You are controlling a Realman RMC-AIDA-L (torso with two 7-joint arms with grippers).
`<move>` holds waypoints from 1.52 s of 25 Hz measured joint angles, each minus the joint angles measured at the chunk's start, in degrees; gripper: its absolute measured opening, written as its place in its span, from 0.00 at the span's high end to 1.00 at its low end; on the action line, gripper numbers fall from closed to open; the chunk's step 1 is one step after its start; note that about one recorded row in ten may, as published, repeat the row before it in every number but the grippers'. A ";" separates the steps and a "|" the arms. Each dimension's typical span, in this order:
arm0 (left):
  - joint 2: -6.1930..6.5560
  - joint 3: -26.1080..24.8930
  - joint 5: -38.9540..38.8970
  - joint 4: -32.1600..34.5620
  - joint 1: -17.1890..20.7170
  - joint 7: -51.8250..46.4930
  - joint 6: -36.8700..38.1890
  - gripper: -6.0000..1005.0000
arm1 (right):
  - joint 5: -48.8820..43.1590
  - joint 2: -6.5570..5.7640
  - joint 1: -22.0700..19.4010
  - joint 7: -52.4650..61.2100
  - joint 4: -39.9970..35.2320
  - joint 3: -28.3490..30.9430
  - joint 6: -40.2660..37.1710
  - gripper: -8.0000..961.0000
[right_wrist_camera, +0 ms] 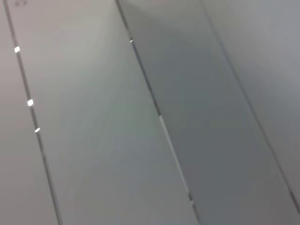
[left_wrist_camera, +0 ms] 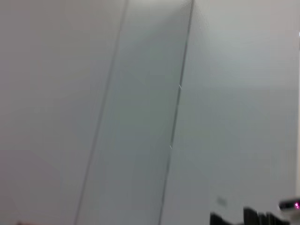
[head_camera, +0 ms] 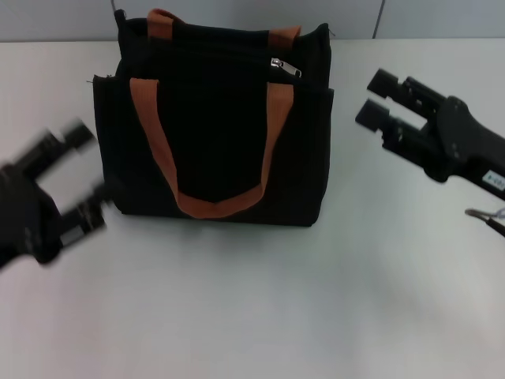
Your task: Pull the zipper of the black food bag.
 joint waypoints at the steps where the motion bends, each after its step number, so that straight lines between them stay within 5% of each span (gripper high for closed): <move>1: 0.00 0.00 0.00 0.00 0.00 0.00 0.00 0.32 | -0.51 -0.04 -0.21 -1.44 -0.16 -0.79 -0.67 0.31; 7: -0.24 0.72 16.39 0.06 -1.65 4.96 -0.84 0.20 | -9.64 -0.18 0.37 -9.37 -2.88 -7.15 -3.36 0.31; 11: -0.31 0.74 19.62 -0.18 -2.88 7.54 -2.53 0.20 | -17.32 -0.02 1.04 -10.18 -4.78 -9.88 -1.60 0.31; 16: -0.34 0.83 21.40 -0.44 -4.66 7.76 -4.19 0.20 | -18.30 0.22 1.32 -10.42 -3.69 -13.63 0.60 0.31; 38: -0.60 0.86 23.28 -2.36 -6.46 8.56 -6.65 0.20 | -17.93 0.40 2.87 -10.56 -1.25 -13.32 4.92 0.31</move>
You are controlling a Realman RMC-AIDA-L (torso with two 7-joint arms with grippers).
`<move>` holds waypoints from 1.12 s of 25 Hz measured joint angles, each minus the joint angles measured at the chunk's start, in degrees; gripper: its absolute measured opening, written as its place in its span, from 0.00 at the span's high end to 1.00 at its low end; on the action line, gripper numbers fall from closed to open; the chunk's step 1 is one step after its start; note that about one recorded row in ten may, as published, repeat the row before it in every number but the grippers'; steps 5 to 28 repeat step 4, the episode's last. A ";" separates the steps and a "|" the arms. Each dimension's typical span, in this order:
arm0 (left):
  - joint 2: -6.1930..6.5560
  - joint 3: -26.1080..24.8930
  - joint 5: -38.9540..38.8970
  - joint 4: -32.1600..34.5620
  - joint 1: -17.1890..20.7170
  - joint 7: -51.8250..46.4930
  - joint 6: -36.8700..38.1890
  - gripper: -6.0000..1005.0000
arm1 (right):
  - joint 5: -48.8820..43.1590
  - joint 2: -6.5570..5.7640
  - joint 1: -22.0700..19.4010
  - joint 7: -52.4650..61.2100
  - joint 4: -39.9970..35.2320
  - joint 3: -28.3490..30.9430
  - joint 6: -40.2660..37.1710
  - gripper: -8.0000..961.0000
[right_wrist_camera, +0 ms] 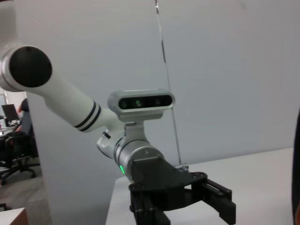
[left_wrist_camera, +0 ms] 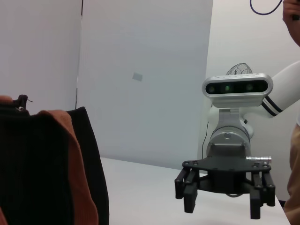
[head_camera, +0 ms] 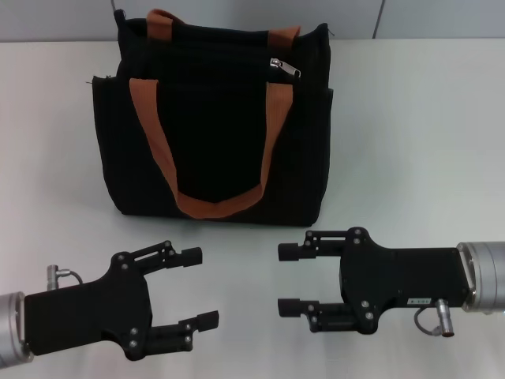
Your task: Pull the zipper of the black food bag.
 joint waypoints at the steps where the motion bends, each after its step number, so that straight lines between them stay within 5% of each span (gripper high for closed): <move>1: -0.01 0.00 0.00 -0.14 -0.16 0.00 -0.06 0.20 | 0.20 0.01 0.02 0.00 0.00 0.10 0.11 0.31; 28: -0.01 0.00 0.00 -0.40 -0.59 0.02 -0.34 0.20 | 1.67 0.01 -0.01 -0.64 0.00 0.17 -0.31 0.31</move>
